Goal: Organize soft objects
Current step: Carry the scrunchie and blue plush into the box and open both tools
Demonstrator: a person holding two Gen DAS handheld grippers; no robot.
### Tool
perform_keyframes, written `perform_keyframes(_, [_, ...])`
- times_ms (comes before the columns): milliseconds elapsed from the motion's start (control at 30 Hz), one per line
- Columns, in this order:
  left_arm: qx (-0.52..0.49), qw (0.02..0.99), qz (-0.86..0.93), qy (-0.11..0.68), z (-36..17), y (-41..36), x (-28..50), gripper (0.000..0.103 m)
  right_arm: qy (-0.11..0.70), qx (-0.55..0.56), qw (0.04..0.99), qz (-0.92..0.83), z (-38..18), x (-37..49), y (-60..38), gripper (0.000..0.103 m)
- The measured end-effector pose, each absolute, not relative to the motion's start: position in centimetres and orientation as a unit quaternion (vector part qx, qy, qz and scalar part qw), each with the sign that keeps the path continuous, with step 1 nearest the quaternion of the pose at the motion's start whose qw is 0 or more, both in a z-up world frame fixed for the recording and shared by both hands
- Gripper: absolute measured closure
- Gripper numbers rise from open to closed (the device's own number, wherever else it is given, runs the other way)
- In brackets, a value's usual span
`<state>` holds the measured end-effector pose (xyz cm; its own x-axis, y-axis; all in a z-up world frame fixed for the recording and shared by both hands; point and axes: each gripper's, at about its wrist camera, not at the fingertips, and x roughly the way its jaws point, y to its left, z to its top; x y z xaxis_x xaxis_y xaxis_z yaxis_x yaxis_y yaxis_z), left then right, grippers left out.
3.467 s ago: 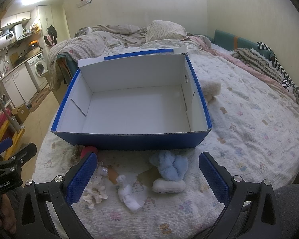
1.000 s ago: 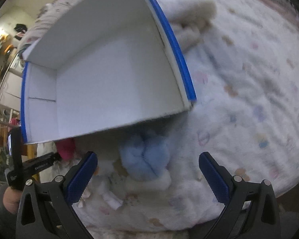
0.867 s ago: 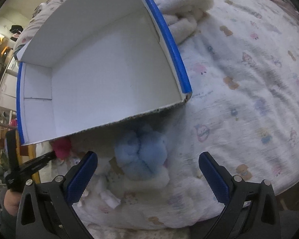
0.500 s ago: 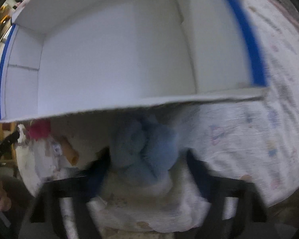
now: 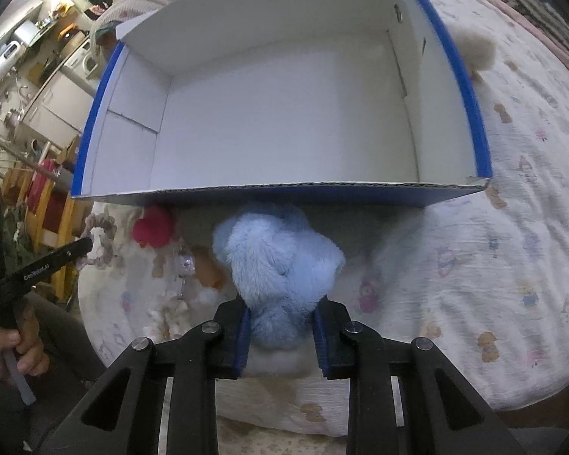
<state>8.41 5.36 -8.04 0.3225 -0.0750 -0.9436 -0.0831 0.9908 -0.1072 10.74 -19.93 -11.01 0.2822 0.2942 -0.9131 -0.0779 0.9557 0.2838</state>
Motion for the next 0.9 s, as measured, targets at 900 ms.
perform_keyframes(900, [-0.053, 0.89, 0.057, 0.45, 0.5, 5.4, 5.0, 0.094, 0.483, 0.108, 0.85, 0.18, -4.3, 7.8, -20.9, 0.074])
